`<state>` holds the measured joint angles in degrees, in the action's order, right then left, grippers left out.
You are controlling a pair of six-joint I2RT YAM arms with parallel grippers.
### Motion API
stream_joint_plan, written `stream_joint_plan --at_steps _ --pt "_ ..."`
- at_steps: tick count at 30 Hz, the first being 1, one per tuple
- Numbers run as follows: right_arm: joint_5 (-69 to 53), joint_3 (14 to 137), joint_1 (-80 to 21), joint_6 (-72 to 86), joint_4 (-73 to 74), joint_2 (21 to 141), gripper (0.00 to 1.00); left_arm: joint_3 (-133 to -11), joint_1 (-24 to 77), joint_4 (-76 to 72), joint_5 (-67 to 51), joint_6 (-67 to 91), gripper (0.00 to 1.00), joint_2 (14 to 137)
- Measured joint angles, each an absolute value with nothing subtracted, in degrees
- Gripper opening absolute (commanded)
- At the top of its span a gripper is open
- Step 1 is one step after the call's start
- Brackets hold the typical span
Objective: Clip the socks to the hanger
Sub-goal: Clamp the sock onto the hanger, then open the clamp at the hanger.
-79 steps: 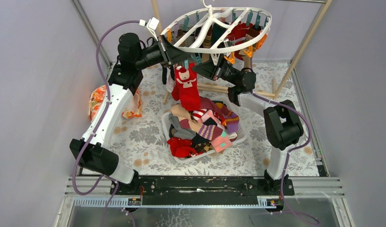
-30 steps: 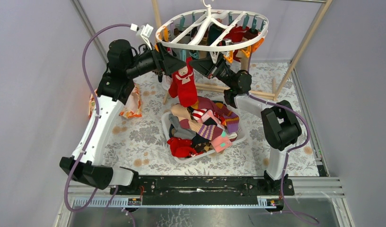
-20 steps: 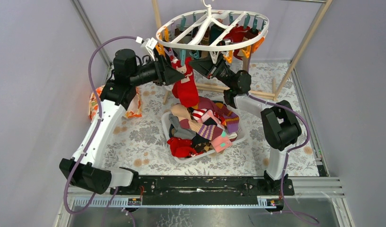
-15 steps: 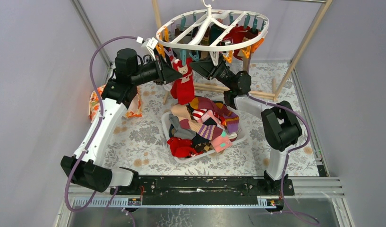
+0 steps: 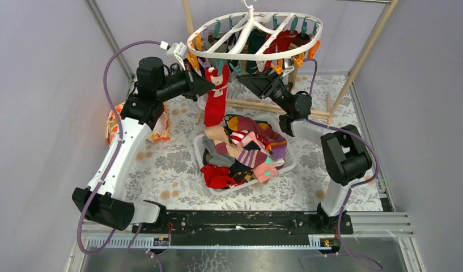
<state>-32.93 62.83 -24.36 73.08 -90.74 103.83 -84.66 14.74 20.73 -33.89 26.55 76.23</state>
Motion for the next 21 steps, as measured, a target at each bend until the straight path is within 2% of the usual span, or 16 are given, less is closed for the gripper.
stream_joint_plan --at_steps 7,11,14,17,21 --pt "-33.1 67.0 -24.0 73.3 -90.7 104.2 0.77 -85.4 14.7 21.3 -32.0 25.5 0.01 76.2" --pt "-33.8 71.4 -24.1 73.8 -90.8 104.6 0.73 -85.6 14.7 21.7 -31.4 25.0 0.01 76.2" --pt "-34.2 72.4 -24.4 74.1 -91.1 105.0 0.64 -85.9 14.7 22.4 -30.8 24.8 0.01 76.2" --pt "-34.9 72.5 -24.7 74.5 -91.1 105.5 0.50 -86.7 14.7 22.9 -30.2 24.5 0.01 76.2" --pt "-35.5 72.4 -25.1 75.1 -91.0 106.0 0.47 -87.7 14.7 23.2 -29.3 24.0 0.00 76.2"
